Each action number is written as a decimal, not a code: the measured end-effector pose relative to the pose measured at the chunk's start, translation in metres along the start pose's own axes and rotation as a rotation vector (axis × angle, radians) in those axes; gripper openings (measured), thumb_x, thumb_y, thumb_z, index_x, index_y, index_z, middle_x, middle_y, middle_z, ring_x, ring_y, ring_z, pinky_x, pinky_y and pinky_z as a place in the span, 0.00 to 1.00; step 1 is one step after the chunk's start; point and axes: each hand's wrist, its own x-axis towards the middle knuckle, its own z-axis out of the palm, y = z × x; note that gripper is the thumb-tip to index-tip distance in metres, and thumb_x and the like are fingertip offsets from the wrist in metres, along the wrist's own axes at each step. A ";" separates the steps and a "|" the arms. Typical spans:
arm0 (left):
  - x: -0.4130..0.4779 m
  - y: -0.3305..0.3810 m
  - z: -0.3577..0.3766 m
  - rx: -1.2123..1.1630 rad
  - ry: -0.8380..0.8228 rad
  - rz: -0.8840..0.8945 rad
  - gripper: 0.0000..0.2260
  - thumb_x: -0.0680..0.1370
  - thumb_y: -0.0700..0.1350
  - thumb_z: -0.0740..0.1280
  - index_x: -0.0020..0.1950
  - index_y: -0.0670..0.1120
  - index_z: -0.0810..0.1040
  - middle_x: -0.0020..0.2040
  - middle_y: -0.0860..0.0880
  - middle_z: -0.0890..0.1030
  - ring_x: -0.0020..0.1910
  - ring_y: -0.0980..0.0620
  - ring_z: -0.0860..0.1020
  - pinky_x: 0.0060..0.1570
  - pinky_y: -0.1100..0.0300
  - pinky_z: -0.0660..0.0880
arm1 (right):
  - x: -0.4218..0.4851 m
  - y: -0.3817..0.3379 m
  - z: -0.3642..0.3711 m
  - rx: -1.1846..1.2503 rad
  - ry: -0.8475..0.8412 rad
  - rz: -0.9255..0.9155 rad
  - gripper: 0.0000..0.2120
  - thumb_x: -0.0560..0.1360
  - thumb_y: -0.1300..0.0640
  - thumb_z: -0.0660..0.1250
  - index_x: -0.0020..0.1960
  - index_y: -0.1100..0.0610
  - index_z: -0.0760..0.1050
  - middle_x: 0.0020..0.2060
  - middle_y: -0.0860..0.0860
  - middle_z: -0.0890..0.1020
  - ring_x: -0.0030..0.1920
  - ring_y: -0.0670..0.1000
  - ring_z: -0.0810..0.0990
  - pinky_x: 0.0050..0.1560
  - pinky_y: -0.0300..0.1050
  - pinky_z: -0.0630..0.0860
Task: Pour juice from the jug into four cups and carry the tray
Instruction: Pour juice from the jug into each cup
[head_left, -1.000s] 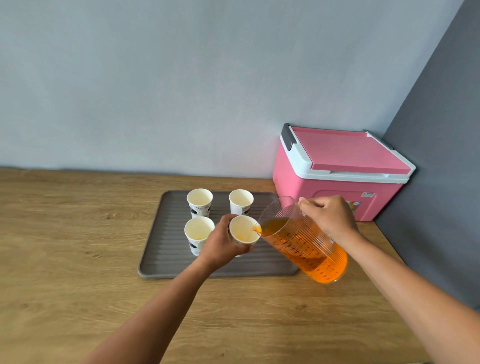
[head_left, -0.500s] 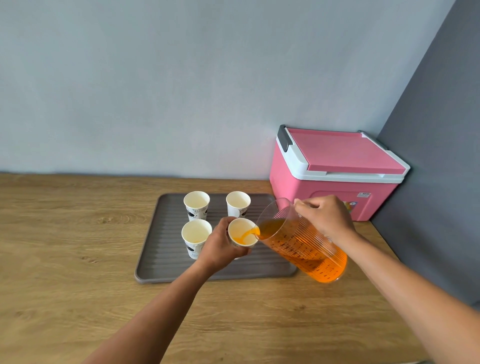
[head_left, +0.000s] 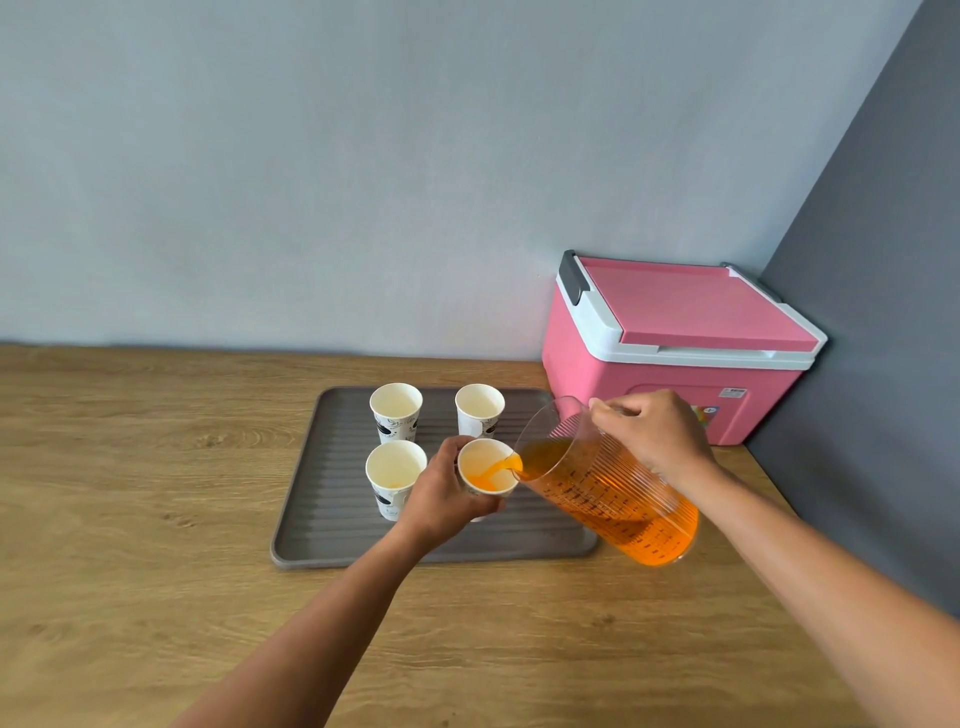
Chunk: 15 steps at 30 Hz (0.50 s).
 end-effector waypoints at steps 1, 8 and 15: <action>0.000 0.000 0.000 -0.001 0.000 0.000 0.33 0.64 0.49 0.80 0.63 0.55 0.68 0.54 0.58 0.78 0.52 0.57 0.77 0.47 0.66 0.72 | 0.000 0.000 0.000 -0.003 0.005 -0.003 0.22 0.74 0.40 0.67 0.34 0.57 0.83 0.24 0.51 0.81 0.25 0.49 0.76 0.31 0.40 0.72; 0.002 0.000 0.000 -0.007 -0.008 -0.006 0.33 0.64 0.50 0.80 0.63 0.55 0.68 0.53 0.58 0.78 0.51 0.59 0.77 0.47 0.66 0.72 | 0.003 -0.001 0.001 -0.026 0.019 -0.007 0.22 0.73 0.39 0.67 0.33 0.57 0.82 0.25 0.51 0.81 0.31 0.53 0.81 0.33 0.45 0.76; 0.002 0.002 0.000 -0.009 -0.015 -0.009 0.33 0.64 0.49 0.80 0.64 0.54 0.68 0.52 0.60 0.77 0.49 0.61 0.76 0.45 0.68 0.71 | 0.004 -0.003 -0.001 -0.033 0.019 0.003 0.22 0.73 0.38 0.67 0.33 0.56 0.83 0.26 0.49 0.82 0.32 0.53 0.81 0.35 0.47 0.78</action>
